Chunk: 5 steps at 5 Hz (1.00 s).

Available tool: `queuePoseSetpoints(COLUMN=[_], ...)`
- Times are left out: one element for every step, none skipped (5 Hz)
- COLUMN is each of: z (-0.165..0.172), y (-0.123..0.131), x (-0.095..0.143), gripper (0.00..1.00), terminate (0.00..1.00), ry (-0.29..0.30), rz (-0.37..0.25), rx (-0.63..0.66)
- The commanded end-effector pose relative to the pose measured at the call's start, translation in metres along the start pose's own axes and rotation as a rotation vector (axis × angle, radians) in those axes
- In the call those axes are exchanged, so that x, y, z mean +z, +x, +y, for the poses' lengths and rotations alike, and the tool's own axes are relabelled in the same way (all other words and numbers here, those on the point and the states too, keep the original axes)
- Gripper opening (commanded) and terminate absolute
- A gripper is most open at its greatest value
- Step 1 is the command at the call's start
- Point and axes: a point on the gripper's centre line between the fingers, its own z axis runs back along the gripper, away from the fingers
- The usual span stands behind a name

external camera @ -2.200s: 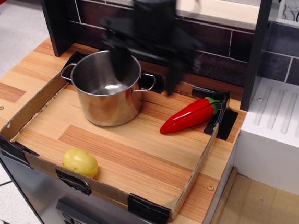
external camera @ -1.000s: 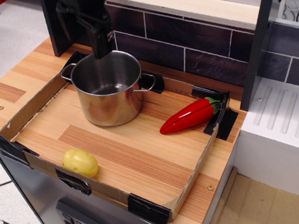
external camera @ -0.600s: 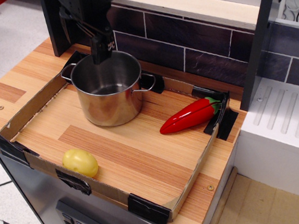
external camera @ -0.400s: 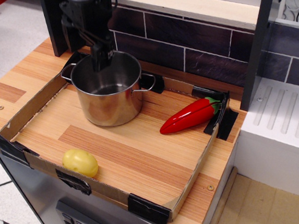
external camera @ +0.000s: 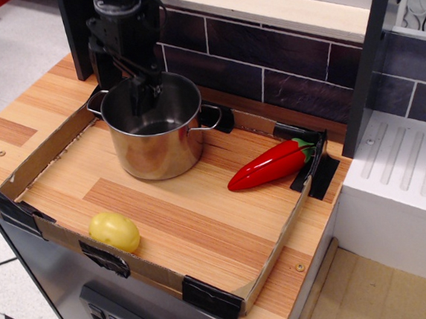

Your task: Topple metal pot

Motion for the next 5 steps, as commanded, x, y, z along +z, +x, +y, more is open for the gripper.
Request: queuePoseSetpoints(z=[0.012,0.016,0.019,0.017,0.008], y=[0.011,0.013,0.014,0.011,0.001], x=[0.015,0.02,0.027,0.036,0.061], gripper=[0.0,0.0,0.0,0.0,0.0], terminate=[0.0,0.0,0.0,0.0,0.0], ry=[0.001,0.029,0.069,0.106,0.146], rz=[-0.042,-0.066,-0.096,-0.13,-0.187], rx=[0.057,0.085,0.101,0.105,0.11])
